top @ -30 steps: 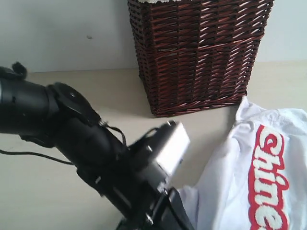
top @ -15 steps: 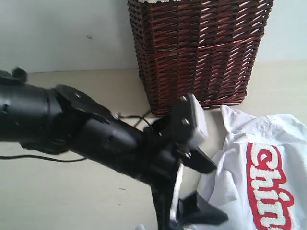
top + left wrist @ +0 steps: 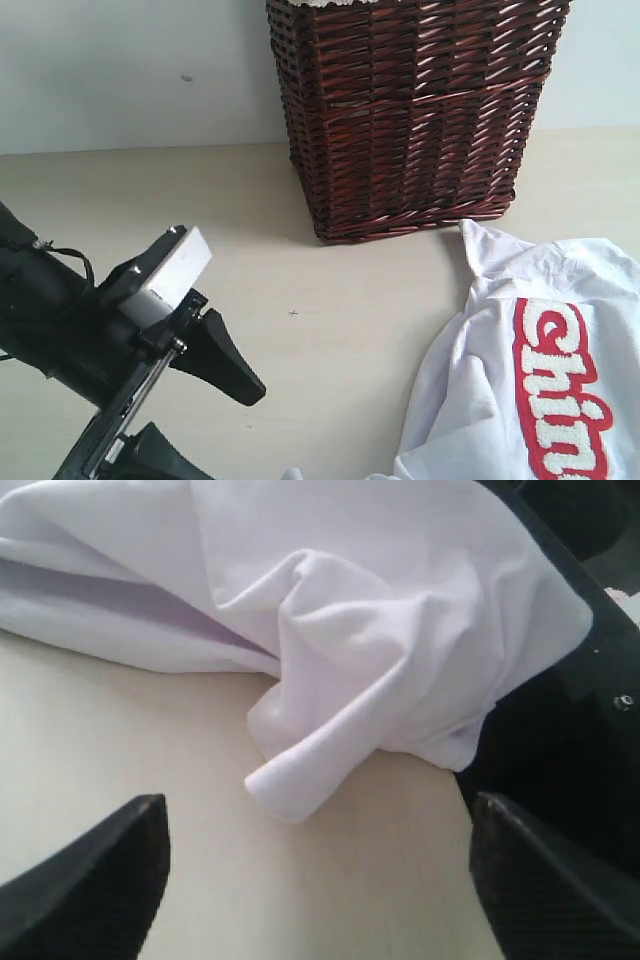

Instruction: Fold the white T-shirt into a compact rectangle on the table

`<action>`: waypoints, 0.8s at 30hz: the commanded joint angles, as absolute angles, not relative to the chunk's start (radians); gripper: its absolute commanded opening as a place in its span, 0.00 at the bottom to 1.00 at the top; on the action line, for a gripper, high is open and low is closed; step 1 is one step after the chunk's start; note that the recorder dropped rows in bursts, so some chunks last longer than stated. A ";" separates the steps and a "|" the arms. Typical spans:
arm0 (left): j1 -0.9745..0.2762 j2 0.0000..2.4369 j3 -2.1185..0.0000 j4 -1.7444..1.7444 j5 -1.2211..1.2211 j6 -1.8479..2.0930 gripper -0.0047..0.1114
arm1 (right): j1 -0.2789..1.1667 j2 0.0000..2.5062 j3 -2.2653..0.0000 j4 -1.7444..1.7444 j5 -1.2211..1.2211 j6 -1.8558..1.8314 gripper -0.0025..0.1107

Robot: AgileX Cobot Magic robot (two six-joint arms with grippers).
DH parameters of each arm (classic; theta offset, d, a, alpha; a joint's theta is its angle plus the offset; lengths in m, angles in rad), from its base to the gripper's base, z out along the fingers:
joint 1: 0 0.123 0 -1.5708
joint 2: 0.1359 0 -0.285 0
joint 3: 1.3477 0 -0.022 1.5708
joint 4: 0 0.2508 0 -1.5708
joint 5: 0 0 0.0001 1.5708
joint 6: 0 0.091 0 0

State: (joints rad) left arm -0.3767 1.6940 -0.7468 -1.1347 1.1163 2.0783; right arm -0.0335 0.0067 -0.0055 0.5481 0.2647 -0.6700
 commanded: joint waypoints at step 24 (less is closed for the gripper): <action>-0.551 1.911 -0.732 -1.300 1.057 1.957 0.70 | -0.035 0.000 0.000 0.544 0.260 -0.679 0.02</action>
State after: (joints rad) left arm -0.5266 1.8950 -0.7351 -1.2775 1.0389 1.9620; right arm -0.0335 0.0067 -0.0055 0.5481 0.2647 -0.6700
